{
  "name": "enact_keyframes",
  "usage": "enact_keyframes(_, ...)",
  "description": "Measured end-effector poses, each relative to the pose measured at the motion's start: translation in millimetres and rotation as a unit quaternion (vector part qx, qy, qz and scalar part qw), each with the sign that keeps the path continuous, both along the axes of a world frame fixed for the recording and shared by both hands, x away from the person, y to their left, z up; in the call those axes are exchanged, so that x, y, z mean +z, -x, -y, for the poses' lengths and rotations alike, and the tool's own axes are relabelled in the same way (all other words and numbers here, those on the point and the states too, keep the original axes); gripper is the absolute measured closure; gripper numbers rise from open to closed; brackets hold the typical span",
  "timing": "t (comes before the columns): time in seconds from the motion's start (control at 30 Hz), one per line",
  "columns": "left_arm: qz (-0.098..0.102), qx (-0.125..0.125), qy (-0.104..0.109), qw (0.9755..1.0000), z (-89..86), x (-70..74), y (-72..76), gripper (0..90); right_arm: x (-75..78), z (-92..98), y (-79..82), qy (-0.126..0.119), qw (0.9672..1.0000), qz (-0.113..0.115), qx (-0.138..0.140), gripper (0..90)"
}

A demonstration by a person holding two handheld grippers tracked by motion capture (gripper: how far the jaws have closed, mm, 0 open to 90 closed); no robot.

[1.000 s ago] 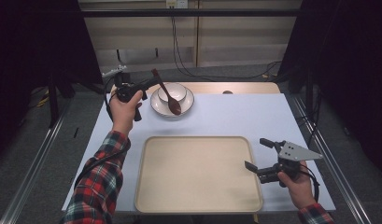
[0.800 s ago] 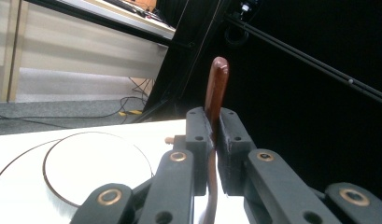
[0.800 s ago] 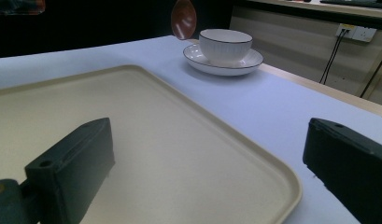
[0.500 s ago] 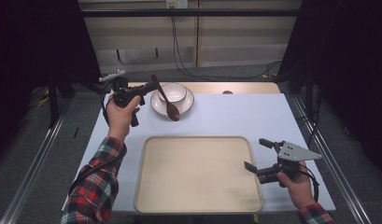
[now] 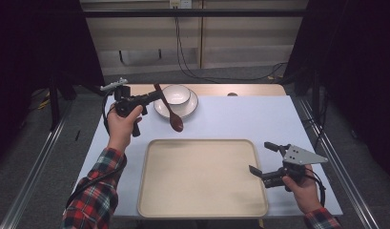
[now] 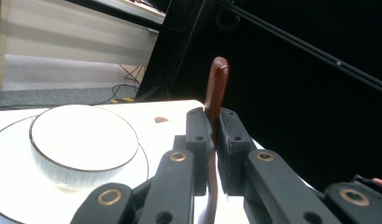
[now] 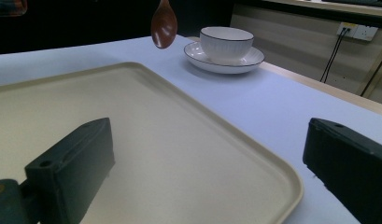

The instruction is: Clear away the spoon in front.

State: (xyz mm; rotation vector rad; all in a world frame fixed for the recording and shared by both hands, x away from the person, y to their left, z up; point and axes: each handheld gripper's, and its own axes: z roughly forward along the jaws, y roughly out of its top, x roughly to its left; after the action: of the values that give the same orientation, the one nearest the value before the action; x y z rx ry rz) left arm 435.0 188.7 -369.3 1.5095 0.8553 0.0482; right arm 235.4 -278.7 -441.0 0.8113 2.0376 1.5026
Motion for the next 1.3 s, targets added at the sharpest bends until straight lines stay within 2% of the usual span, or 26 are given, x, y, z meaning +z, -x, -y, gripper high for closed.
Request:
enact_keyframes(0.2,-0.005,-0.004,0.000,1.0000,-2.2,-2.1,7.2,84.3,0.1,0.1,0.3,0.000,1.0000,0.000,0.000,1.6)
enact_keyframes(0.23,-0.007,-0.008,-0.005,0.9999,-3.1,-2.8,8.4,84.3,0.0,-0.1,0.2,0.000,1.0000,0.000,-0.001,1.6)
enact_keyframes(0.43,-0.010,-0.020,-0.004,0.9997,-0.8,-4.8,16.0,84.3,0.3,0.5,0.1,-0.002,1.0000,0.000,-0.001,1.6)
enact_keyframes(0.8,-0.017,-0.045,0.004,0.9988,2.9,-8.6,32.7,84.3,1.0,1.3,0.2,-0.004,1.0000,0.002,-0.002,1.6)
enact_keyframes(0.97,-0.015,-0.048,-0.006,0.9987,4.1,-11.0,38.4,84.2,1.1,1.0,0.2,-0.003,1.0000,0.001,-0.002,1.6)
enact_keyframes(1.1,-0.015,-0.052,-0.002,0.9985,4.8,-13.4,41.9,84.2,1.0,1.0,0.4,-0.004,1.0000,0.002,-0.001,1.6)
enact_keyframes(1.13,-0.013,-0.052,-0.008,0.9985,4.8,-14.1,43.2,84.3,0.9,0.4,0.6,-0.006,1.0000,0.002,-0.004,1.6)
enact_keyframes(1.3,-0.017,-0.057,-0.008,0.9982,6.7,-17.5,47.8,84.2,0.7,0.4,0.5,-0.004,1.0000,0.000,0.002,1.6)
